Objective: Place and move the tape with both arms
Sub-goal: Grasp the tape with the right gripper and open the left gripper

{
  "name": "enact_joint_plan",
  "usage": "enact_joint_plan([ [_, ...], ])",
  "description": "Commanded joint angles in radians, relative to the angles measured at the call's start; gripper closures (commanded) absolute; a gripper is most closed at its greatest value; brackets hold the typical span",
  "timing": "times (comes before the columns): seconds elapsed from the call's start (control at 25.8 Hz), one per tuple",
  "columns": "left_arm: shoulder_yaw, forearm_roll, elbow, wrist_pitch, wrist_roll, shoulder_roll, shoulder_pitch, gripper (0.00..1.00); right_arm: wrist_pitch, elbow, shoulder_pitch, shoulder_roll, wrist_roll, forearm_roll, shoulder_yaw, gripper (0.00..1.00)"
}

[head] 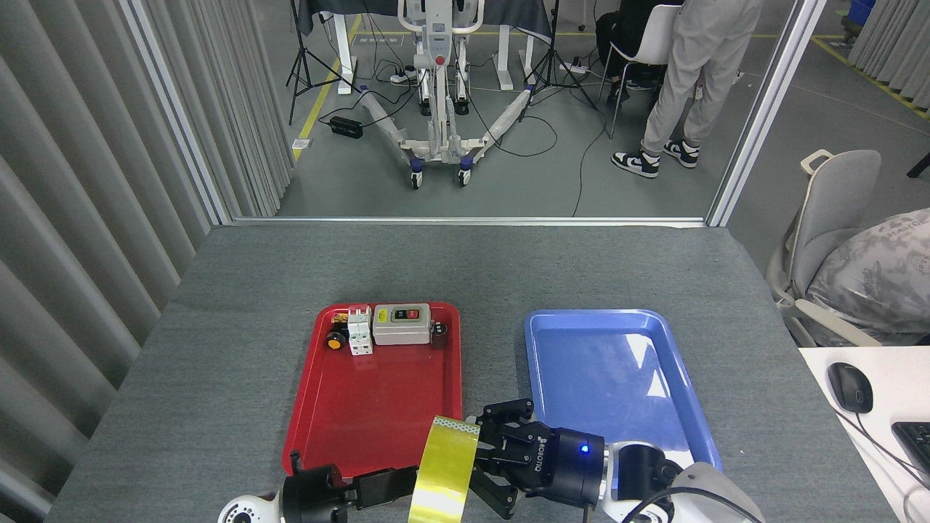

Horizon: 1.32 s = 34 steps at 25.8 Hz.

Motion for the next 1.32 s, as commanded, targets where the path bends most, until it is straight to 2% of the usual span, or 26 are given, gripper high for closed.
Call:
enact_joint_plan([
  [0.0, 0.016, 0.0, 0.014, -0.004, 0.055, -0.001, -0.008, 0.59, -0.003, -0.003, 0.001, 0.0, -0.002, 0.0, 0.0, 0.79],
  [0.08, 0.024, 0.0, 0.018, -0.021, 0.057, -0.001, -0.011, 0.46, -0.003, -0.003, 0.002, 0.0, -0.002, 0.0, 0.0, 0.79],
  [0.27, 0.033, 0.0, 0.054, -0.096, 0.057, 0.003, -0.018, 0.33, -0.003, -0.001, 0.002, 0.0, -0.002, 0.0, 0.002, 0.79],
  [0.54, 0.036, 0.014, 0.055, -0.099, 0.057, 0.004, -0.021, 0.27, -0.003, -0.001, 0.004, 0.001, -0.002, 0.0, 0.0, 0.8],
  [0.85, 0.059, 0.046, 0.066, -0.101, 0.058, 0.007, -0.028, 0.25, -0.003, -0.008, 0.016, 0.001, -0.002, -0.002, 0.0, 0.81],
  [0.97, 0.079, 0.041, 0.078, -0.11, 0.07, 0.006, -0.03, 0.25, -0.038, -0.017, 0.021, -0.014, -0.004, -0.014, -0.015, 0.82],
  [1.05, 0.094, 0.029, 0.098, -0.116, 0.121, 0.006, -0.033, 0.25, -0.043, -0.034, 0.025, -0.057, -0.004, -0.02, -0.017, 0.82],
  [1.12, 0.101, -0.011, 0.112, -0.116, 0.225, 0.012, -0.041, 0.25, -0.044, -0.049, 0.034, -0.102, -0.008, -0.035, -0.026, 0.82],
  [1.2, 0.128, -0.112, 0.12, -0.114, 0.359, 0.018, -0.041, 0.25, -0.046, -0.058, 0.065, -0.135, -0.008, -0.054, -0.073, 0.83],
  [1.28, 0.15, -0.267, 0.117, -0.108, 0.52, 0.018, -0.041, 0.25, -0.047, -0.058, 0.111, -0.143, -0.004, -0.057, -0.149, 0.83],
])
